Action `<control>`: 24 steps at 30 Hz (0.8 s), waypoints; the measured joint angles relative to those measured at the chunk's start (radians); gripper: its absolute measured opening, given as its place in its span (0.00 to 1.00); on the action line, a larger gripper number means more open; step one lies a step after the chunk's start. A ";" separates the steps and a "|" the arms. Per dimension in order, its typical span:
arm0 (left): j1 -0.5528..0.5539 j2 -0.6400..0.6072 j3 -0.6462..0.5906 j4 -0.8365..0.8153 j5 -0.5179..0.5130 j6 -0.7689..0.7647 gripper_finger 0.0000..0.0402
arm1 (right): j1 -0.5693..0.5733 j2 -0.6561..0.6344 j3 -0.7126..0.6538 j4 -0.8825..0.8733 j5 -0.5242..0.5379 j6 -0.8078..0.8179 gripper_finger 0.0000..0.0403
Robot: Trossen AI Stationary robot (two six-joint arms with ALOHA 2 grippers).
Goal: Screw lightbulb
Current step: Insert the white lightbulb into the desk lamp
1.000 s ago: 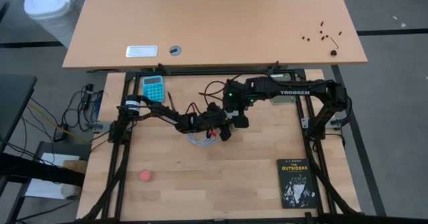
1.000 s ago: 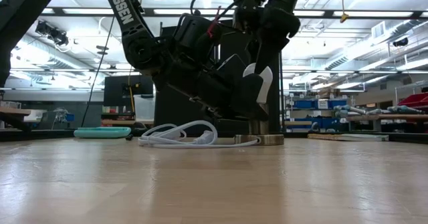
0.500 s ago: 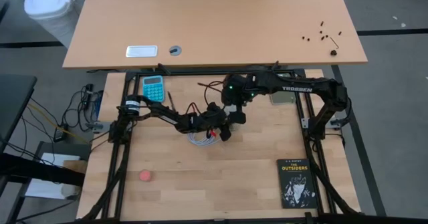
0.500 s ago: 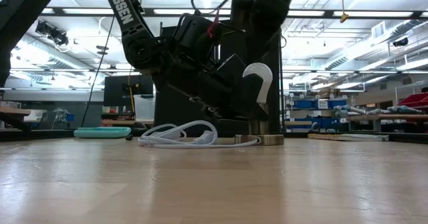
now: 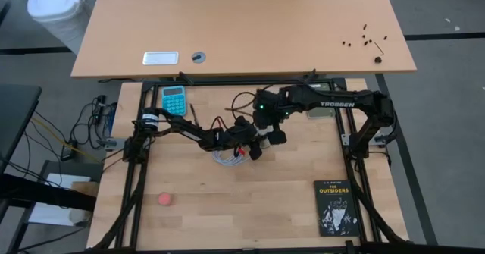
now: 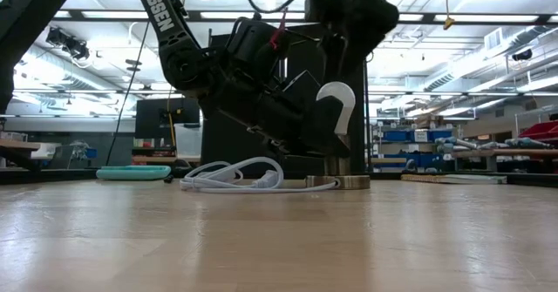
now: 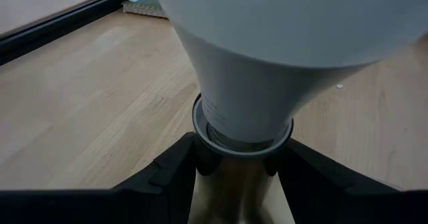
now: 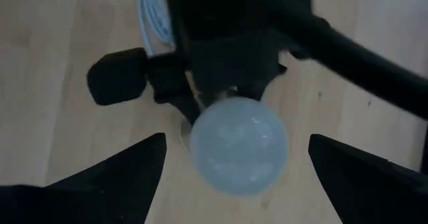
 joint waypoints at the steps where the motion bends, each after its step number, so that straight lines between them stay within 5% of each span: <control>1: 0.000 0.000 0.000 0.000 0.000 0.000 0.48 | 0.006 0.000 -0.006 0.000 0.007 -0.020 0.94; 7: 0.000 0.000 0.000 0.000 0.000 0.000 0.48 | 0.023 0.000 -0.029 -0.018 0.070 -0.165 0.93; 24: -0.001 0.000 0.000 0.002 0.121 0.107 0.48 | 0.059 0.000 -0.029 -0.065 0.041 -0.199 0.93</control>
